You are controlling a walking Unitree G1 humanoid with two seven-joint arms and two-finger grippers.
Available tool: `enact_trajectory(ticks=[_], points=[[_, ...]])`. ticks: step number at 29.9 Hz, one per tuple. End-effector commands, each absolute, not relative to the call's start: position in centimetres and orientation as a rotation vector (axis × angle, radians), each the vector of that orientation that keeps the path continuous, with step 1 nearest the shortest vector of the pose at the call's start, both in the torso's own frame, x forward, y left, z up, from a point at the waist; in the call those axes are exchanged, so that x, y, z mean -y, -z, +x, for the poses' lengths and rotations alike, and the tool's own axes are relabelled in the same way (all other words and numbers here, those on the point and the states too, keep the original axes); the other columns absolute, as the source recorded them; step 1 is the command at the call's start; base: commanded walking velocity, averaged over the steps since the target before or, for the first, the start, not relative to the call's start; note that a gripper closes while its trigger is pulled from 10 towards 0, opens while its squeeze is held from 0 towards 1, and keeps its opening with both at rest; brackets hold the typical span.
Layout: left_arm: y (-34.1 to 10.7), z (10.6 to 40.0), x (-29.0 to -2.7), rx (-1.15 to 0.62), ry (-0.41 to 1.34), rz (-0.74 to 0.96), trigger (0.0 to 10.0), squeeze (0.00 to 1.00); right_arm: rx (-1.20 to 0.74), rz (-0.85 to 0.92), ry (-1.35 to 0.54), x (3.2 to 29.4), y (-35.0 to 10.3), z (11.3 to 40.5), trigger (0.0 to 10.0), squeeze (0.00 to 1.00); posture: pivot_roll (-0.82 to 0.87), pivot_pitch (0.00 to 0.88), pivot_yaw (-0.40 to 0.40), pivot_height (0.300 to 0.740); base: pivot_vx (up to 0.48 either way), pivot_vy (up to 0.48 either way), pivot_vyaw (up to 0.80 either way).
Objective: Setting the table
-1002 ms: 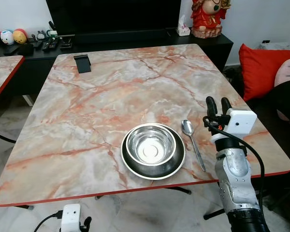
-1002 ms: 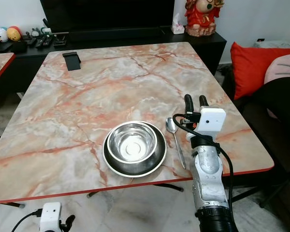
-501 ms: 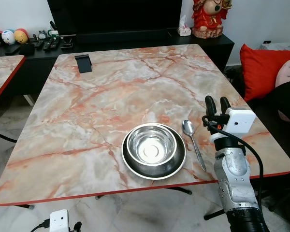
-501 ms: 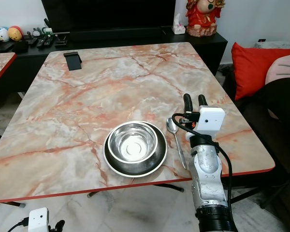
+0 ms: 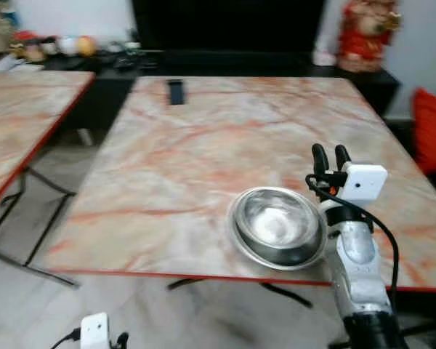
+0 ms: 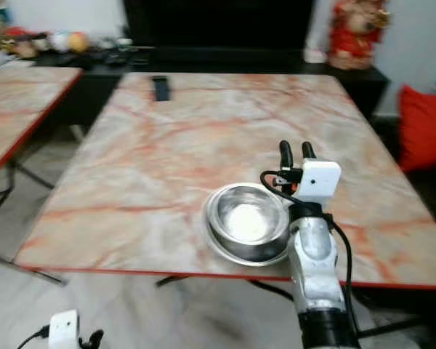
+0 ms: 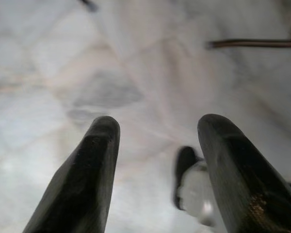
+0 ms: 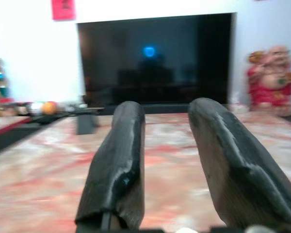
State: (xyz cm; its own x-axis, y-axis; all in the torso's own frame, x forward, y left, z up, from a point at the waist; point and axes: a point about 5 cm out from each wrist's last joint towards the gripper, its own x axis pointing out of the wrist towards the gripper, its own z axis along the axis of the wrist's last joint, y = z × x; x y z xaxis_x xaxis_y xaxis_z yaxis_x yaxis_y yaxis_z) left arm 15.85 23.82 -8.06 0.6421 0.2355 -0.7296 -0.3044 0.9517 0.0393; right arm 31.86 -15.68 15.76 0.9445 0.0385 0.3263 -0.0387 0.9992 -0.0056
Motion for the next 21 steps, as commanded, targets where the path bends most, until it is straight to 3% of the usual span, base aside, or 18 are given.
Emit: enact_trajectory(ticks=[1, 5, 21], points=[[7.97, 16.38, -23.34, -0.811, -0.299, -0.102, 10.0, 0.0, 0.334, -0.005, -0.007, 16.8, -15.92, 31.91, 10.0, 0.0, -0.09, 0.0, 0.017, 0.719, 0.0, 0.48, 0.0], [8.0, 16.32, -23.26, -0.809, -0.3, -0.104, 10.0, 0.0, 0.333, -0.001, -0.002, 16.77, -15.97, 31.99, 10.0, 0.0, -0.09, 0.0, 0.017, 0.719, 0.0, 0.48, 0.0], [7.9, 16.73, -22.96, -0.801, -0.296, -0.106, 10.0, 0.0, 0.335, 0.007, -0.002, 16.65, -16.12, 32.11, 10.0, 0.0, -0.1, 0.0, 0.015, 0.719, 0.0, 0.071, 0.0]])
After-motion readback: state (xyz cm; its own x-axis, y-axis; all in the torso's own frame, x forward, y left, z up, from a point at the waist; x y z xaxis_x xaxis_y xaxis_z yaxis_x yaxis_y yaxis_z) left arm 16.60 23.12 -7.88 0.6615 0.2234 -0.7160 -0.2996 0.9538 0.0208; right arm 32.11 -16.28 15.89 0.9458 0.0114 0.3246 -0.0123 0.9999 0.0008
